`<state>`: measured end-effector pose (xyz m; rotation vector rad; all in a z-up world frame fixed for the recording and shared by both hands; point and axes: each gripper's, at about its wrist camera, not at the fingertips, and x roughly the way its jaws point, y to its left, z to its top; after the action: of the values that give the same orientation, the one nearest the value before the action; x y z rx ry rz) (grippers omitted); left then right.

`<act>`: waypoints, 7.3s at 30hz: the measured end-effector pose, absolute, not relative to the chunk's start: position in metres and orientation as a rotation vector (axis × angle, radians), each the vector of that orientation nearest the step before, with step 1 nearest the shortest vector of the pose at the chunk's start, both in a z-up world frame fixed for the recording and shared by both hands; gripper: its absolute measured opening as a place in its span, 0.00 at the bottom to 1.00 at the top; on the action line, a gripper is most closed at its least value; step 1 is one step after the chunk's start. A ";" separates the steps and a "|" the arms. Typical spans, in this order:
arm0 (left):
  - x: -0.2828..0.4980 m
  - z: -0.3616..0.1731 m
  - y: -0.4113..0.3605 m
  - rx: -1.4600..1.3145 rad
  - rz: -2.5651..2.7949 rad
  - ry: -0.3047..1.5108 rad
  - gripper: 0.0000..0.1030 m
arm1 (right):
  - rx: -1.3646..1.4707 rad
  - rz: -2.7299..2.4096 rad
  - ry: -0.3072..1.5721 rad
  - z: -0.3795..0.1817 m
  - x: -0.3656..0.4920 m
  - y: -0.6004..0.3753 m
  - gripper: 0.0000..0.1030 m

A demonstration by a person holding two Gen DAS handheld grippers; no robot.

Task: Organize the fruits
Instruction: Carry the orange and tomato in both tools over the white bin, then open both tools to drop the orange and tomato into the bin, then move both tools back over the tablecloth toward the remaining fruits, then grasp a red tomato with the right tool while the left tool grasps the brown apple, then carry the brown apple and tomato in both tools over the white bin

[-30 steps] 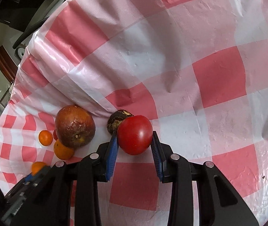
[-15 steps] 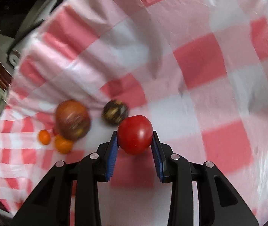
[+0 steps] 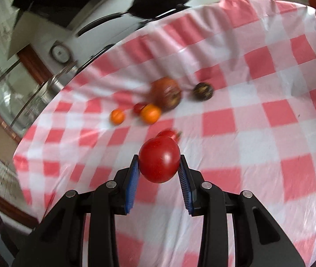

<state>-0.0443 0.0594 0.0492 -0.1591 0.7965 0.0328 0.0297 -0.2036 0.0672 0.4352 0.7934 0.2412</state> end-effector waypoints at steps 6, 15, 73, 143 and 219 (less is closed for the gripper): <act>-0.084 0.051 0.087 -0.168 0.086 0.796 0.44 | 0.335 0.345 0.808 0.070 -0.021 -0.154 0.34; -0.149 0.045 0.148 -0.210 0.182 0.801 0.44 | 0.175 0.480 0.774 0.087 -0.088 -0.082 0.34; -0.384 -0.149 0.362 -0.505 0.583 1.221 0.76 | -0.877 1.136 0.983 -0.104 -0.354 0.227 0.65; 0.117 0.016 0.052 -0.505 -0.134 0.738 0.98 | 0.303 0.013 0.885 0.031 0.088 -0.250 0.84; -0.101 0.048 0.116 -0.211 -0.085 0.771 0.62 | 0.485 0.188 0.779 0.063 -0.020 -0.154 0.42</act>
<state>-0.1006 0.1157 0.0478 -0.2110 0.7712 -0.0853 -0.0198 -0.1536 0.0630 0.4851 0.7793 0.1883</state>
